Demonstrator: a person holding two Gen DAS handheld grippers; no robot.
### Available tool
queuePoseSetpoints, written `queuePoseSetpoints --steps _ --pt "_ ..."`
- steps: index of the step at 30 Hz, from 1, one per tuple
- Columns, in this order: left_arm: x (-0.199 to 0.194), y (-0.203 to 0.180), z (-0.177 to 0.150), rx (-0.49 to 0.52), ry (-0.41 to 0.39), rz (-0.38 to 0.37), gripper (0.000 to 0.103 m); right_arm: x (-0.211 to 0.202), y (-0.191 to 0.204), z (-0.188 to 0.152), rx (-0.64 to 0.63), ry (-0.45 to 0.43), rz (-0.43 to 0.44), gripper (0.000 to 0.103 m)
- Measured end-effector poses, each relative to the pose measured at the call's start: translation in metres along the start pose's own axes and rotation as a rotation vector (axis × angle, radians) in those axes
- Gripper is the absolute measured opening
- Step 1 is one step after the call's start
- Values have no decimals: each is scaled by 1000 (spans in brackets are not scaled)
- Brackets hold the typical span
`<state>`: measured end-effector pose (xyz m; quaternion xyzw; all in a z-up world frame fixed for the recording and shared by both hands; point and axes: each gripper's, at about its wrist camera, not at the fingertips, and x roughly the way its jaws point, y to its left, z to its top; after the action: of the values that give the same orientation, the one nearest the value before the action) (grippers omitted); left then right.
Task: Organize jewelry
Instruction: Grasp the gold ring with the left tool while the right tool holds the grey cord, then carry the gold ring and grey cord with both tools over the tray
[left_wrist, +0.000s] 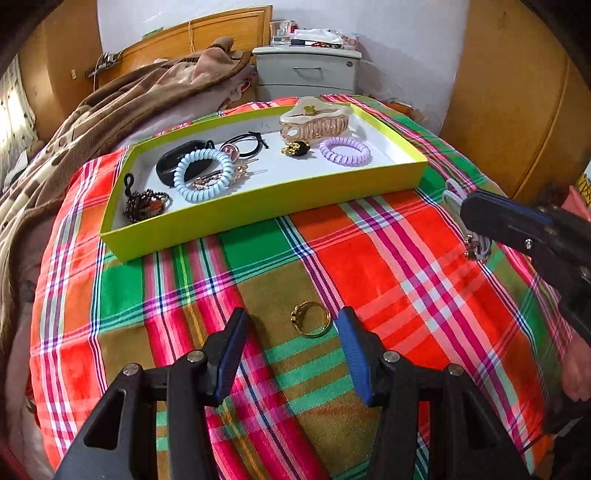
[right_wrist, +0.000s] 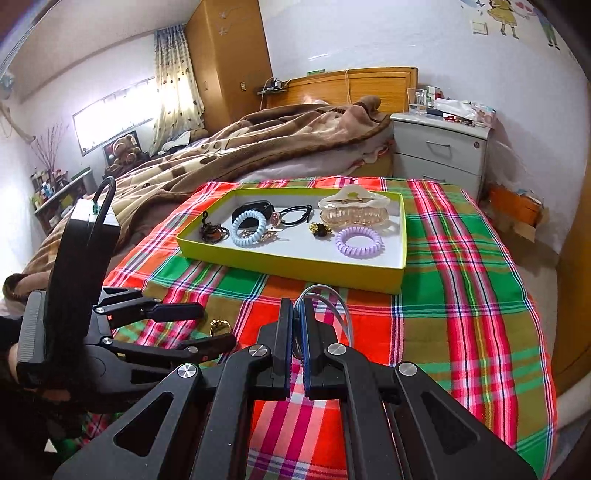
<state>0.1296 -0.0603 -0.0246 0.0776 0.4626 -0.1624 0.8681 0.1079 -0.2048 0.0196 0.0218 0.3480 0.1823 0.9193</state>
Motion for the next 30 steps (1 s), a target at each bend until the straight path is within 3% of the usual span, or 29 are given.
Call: queuePoseSetpoints --steps 9,19,30 --pt "-1 -6 3 26 -7 -13 24 1 -2 0 7 1 1 4" --pt "-4 1 2 -6 -10 -28 24 2 -3 1 6 0 -5 4" --pt "-25 17 21 -40 -68 -30 24 -2 -5 21 1 -31 -22 4"
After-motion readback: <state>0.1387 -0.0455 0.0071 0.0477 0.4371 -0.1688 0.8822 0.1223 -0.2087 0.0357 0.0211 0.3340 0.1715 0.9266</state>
